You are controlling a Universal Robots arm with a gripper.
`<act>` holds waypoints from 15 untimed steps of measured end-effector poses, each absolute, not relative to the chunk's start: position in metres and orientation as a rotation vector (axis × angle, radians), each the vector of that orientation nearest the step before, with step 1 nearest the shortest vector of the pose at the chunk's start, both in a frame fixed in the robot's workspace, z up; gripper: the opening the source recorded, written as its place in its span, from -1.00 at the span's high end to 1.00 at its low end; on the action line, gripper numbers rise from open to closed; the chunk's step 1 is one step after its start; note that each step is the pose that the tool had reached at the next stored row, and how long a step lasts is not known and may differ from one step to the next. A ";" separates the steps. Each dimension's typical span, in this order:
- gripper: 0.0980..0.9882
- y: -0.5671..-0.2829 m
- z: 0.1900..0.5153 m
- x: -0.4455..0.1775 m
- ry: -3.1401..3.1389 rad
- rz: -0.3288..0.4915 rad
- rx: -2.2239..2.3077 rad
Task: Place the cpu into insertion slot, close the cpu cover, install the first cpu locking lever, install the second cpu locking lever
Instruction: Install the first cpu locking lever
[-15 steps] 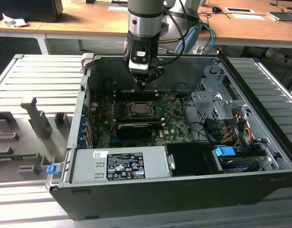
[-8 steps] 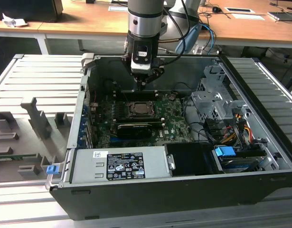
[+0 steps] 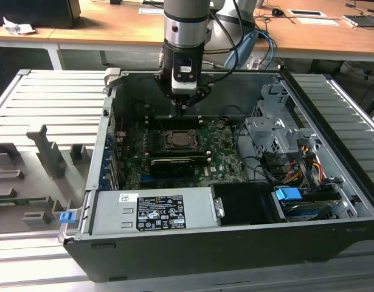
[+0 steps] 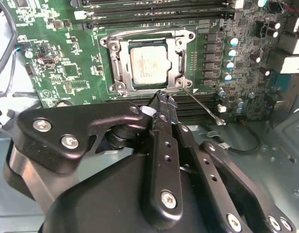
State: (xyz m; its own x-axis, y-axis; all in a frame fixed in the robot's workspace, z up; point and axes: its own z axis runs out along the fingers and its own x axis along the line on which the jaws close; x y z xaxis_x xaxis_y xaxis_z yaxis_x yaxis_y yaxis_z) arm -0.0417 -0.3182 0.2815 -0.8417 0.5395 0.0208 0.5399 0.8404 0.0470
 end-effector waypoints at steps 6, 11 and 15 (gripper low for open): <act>0.98 -0.318 0.282 -0.042 -3.045 -0.079 -0.729; 0.98 -0.318 0.281 -0.042 -3.090 -0.078 -0.482; 0.98 -0.318 0.281 -0.042 -3.106 -0.077 -0.345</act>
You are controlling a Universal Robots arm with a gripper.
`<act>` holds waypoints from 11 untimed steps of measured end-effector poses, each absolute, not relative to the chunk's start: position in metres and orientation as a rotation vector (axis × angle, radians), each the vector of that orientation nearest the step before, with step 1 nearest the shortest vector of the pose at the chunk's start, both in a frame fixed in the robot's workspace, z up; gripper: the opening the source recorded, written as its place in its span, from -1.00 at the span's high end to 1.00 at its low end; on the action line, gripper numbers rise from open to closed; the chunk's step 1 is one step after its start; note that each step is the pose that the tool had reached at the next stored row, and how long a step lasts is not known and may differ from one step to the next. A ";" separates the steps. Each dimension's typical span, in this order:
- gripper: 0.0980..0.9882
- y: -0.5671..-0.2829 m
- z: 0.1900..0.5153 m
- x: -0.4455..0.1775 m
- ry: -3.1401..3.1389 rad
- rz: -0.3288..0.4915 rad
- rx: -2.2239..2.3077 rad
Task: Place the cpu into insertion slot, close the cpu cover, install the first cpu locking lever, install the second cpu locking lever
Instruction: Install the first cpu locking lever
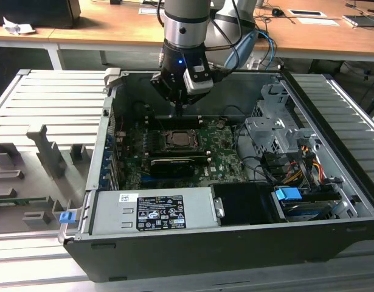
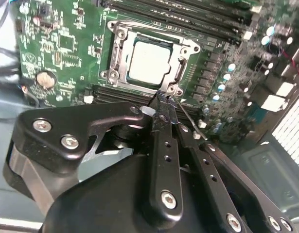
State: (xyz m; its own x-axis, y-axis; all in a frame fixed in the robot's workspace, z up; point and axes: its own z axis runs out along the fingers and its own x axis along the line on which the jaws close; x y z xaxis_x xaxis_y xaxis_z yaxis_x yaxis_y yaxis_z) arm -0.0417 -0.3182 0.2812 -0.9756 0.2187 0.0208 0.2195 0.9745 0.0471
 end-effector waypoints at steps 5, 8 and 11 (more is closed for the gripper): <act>0.98 -0.318 0.281 -0.042 -3.120 -0.075 -0.104; 0.98 -0.318 0.281 -0.042 -3.120 -0.074 -0.038; 0.98 -0.318 0.281 -0.042 -3.120 -0.073 0.017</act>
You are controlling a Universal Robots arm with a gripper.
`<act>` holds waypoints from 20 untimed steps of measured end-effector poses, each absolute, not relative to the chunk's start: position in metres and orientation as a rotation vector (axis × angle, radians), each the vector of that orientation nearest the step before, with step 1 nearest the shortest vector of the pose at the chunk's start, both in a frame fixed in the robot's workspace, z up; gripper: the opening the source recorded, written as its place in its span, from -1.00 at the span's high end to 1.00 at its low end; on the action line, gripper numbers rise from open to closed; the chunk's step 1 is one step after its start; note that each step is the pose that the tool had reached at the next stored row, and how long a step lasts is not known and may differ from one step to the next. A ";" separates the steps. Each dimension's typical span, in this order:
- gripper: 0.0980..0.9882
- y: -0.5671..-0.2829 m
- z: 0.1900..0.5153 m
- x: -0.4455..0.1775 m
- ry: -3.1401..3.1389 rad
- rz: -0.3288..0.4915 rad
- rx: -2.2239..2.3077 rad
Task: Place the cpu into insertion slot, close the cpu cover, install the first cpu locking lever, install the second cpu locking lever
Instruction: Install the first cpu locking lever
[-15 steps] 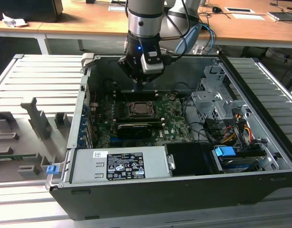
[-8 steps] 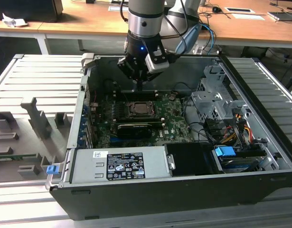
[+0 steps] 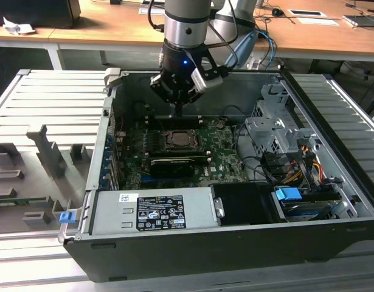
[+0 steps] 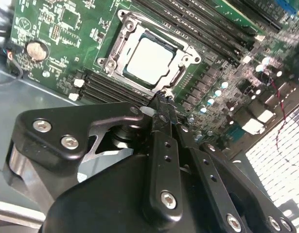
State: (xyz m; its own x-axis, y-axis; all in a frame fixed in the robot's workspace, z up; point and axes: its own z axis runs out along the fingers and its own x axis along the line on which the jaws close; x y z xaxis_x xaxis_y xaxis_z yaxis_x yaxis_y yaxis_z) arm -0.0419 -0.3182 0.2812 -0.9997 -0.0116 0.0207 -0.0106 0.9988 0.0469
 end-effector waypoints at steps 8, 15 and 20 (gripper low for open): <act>0.98 -0.319 0.280 -0.065 -3.131 -0.077 0.037; 0.98 -0.319 0.265 -0.078 -3.137 -0.078 0.039; 0.98 -0.319 0.263 -0.095 -3.140 -0.083 0.040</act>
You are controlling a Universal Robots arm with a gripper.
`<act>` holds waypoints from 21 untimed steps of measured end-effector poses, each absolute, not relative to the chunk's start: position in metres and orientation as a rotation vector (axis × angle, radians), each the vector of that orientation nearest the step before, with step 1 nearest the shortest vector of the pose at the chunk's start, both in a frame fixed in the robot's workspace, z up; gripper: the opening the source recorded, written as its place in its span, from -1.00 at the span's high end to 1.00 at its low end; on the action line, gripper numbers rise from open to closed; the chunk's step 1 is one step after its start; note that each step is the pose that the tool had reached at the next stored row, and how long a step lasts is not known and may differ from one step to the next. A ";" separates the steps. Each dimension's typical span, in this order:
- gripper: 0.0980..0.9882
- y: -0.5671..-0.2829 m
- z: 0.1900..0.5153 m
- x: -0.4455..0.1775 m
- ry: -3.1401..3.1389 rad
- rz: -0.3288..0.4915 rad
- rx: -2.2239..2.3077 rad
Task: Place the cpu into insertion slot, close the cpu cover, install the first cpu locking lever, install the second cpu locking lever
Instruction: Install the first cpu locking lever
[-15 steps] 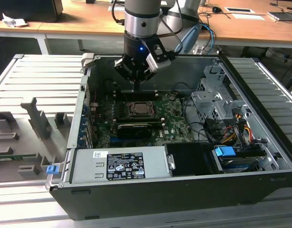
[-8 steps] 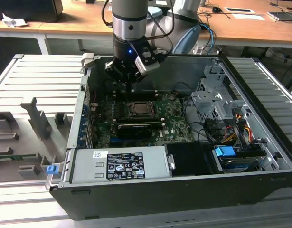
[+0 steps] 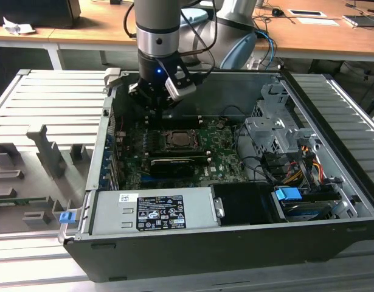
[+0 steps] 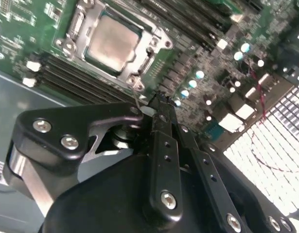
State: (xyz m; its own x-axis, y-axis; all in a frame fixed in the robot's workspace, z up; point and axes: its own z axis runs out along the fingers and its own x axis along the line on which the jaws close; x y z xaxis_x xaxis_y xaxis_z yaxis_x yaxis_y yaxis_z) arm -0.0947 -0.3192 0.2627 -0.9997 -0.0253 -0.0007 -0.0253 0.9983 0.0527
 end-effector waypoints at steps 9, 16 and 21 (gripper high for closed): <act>0.98 -0.295 0.256 -0.111 3.131 0.085 -0.040; 0.98 -0.295 0.254 -0.090 3.131 0.084 -0.040; 0.98 -0.295 0.246 -0.053 3.133 0.084 -0.040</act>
State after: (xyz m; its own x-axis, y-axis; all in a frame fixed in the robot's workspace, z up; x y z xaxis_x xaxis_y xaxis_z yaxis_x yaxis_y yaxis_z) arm -0.0525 -0.2947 0.2465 -0.9996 -0.0252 -0.0083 -0.0256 0.9982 0.0535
